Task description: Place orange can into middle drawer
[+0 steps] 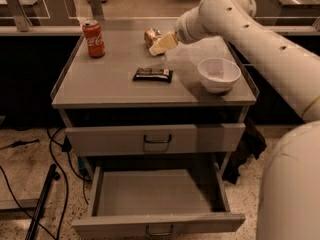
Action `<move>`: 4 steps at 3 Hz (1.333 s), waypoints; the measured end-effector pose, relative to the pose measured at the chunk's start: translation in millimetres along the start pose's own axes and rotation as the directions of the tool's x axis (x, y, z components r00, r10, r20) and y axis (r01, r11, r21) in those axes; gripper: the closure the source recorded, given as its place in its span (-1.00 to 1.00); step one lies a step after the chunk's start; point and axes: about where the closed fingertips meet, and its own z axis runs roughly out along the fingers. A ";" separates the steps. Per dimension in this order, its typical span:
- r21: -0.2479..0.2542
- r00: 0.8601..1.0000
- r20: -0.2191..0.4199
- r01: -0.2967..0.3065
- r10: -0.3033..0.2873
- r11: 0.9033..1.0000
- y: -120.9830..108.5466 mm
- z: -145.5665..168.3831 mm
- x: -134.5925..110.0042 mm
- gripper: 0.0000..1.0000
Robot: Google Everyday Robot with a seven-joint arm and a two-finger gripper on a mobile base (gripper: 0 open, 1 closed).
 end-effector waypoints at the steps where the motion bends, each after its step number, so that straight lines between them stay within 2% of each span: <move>1: -0.017 0.999 0.023 -0.046 0.046 0.999 -1.4 34.0 -4.6 -1.00; 3: -0.058 0.994 0.022 -0.104 0.105 0.993 7.7 84.7 -1.8 -1.00; 4: -0.050 0.992 0.033 -0.124 0.126 0.991 8.8 99.0 2.5 -1.00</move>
Offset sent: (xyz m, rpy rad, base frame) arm 0.0722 0.0435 -0.0404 0.1298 0.0607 -0.0055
